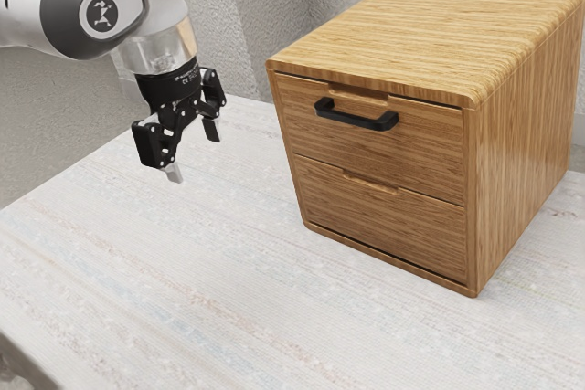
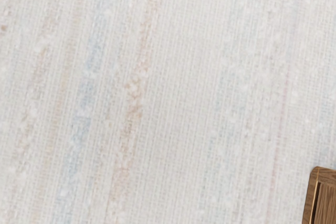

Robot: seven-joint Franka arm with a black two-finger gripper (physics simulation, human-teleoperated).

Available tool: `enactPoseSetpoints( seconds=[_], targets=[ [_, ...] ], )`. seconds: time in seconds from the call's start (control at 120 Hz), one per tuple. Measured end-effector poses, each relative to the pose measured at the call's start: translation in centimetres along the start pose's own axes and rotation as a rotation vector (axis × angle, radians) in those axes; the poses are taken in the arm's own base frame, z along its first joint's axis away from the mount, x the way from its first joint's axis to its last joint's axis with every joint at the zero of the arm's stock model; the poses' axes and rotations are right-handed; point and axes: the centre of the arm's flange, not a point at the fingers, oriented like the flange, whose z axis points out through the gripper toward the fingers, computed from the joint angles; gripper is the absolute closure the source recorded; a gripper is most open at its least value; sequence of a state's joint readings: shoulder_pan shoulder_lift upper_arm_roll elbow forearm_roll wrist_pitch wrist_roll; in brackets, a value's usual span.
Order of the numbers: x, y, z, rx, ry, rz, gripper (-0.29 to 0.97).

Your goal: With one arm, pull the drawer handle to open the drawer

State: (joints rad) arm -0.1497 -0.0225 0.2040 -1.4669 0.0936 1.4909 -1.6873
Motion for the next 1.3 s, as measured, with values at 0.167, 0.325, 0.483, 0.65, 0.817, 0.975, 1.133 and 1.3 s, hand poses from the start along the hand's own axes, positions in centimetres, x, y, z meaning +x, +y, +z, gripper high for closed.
enactPoseSetpoints(
  seconds=[0.167, 0.325, 0.483, 0.65, 0.817, 0.975, 1.133, 1.3],
  targets=[
    [-0.2, 0.0, 0.0, 0.000, 0.004, 0.002, 0.00],
    [0.3, -2.2, -7.4, -0.149, -0.025, 0.005, 0.00],
    [-2.2, -3.5, -10.9, -0.227, -0.051, 0.058, 0.00],
    [-3.2, -2.2, -10.7, -0.281, -0.066, 0.070, 0.00],
    [-5.2, 0.1, -9.9, -0.356, -0.122, 0.093, 0.00],
    [-7.1, 0.3, -11.4, -0.455, -0.155, 0.126, 0.00],
    [-9.0, 0.3, -9.3, -0.524, -0.187, 0.159, 0.08],
    [-6.9, 0.2, -8.4, -0.585, -0.201, 0.127, 0.21]
  ],
)
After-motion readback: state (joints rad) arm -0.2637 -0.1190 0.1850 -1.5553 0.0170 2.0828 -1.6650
